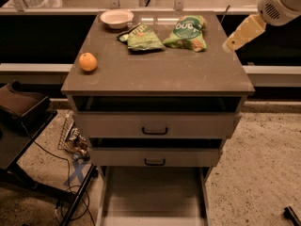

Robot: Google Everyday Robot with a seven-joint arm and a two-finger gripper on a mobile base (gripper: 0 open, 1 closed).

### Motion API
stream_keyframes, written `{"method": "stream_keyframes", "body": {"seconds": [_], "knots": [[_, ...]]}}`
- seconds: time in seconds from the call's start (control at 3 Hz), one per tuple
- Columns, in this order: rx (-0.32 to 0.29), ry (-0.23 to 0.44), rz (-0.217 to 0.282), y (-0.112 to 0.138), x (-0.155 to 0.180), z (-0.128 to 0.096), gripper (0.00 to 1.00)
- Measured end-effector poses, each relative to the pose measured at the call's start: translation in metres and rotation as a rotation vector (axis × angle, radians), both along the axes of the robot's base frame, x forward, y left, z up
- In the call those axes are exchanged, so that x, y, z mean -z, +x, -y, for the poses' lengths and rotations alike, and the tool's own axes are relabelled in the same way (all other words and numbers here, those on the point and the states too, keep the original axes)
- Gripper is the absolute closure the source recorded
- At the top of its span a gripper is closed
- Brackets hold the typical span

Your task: Place green rice chip bag into bottom drawer

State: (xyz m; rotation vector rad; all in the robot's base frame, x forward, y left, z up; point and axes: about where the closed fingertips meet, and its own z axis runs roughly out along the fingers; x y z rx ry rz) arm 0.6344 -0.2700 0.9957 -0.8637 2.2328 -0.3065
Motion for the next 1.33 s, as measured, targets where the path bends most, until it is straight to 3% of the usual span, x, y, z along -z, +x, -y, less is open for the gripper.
{"method": "stream_keyframes", "body": {"seconds": [0.33, 0.67, 1.33], "knots": [[0.006, 0.038, -0.003, 0.003, 0.004, 0.001, 0.0], [0.049, 0.119, 0.053, 0.065, 0.035, -0.017, 0.0], [0.168, 0.3, 0.242, 0.162, 0.06, -0.043, 0.0]]}}
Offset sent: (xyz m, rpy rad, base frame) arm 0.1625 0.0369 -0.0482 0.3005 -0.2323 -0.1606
